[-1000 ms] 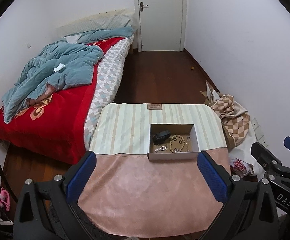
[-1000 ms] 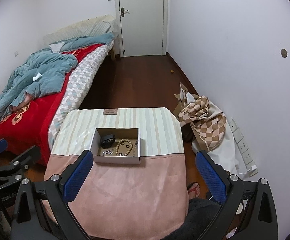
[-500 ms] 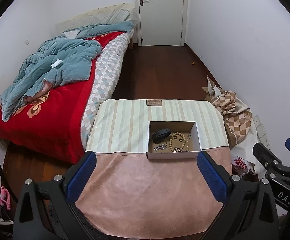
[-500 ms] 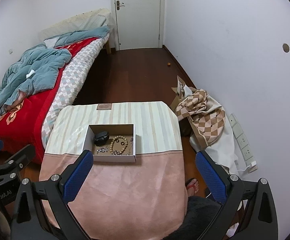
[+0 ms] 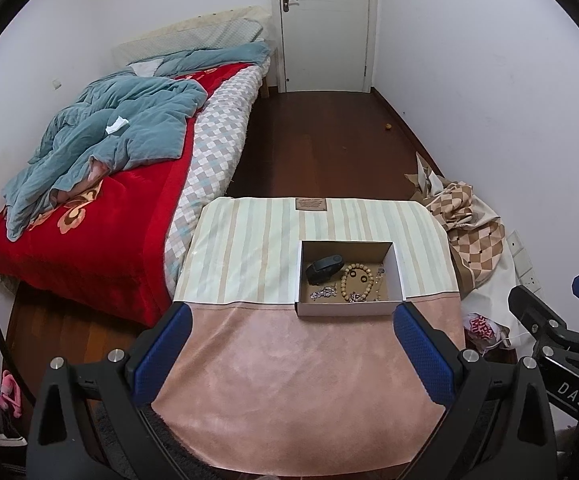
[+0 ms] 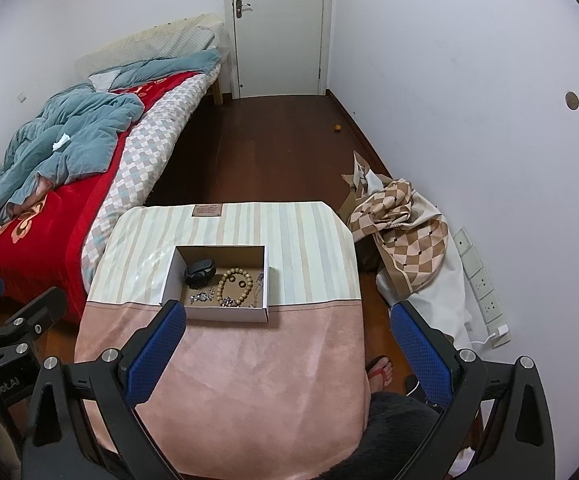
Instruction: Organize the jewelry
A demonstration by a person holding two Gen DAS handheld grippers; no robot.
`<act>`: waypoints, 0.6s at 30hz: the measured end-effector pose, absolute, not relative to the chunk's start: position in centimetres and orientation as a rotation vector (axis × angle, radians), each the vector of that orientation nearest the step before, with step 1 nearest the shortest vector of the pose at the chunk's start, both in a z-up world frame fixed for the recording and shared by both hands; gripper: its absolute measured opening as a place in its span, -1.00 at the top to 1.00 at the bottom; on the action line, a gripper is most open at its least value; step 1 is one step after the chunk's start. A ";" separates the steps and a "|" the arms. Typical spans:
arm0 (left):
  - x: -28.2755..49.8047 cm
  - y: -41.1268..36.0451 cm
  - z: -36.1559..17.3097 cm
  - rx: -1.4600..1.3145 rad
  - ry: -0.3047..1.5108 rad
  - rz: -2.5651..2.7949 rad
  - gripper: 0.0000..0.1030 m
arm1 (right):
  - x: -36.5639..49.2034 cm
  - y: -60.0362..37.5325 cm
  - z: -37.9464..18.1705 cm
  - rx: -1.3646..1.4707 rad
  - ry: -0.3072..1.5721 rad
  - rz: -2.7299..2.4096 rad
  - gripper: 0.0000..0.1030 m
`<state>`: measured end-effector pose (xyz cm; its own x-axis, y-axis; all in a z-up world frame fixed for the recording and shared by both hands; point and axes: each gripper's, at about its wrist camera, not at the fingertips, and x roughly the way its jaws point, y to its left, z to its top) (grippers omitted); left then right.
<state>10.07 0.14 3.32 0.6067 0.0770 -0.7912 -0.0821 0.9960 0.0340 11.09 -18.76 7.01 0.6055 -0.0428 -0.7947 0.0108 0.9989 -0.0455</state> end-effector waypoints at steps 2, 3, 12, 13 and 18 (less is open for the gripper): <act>10.0 0.2 3.3 -0.007 0.914 0.097 -1.00 | 11.0 -18.7 7.0 -0.042 0.919 -0.029 -1.00; 9.9 0.2 3.3 -0.007 0.914 0.099 -1.00 | 10.9 -18.6 7.0 -0.048 0.919 -0.029 -1.00; 9.8 0.3 3.1 -0.007 0.920 0.101 -1.00 | 10.7 -18.5 6.9 -0.051 0.918 -0.028 -1.00; 9.8 0.3 3.1 -0.006 0.920 0.102 -1.00 | 10.7 -18.5 6.9 -0.051 0.919 -0.028 -1.00; 9.8 0.3 3.1 -0.006 0.921 0.101 -1.00 | 10.7 -18.4 6.8 -0.050 0.926 -0.026 -1.00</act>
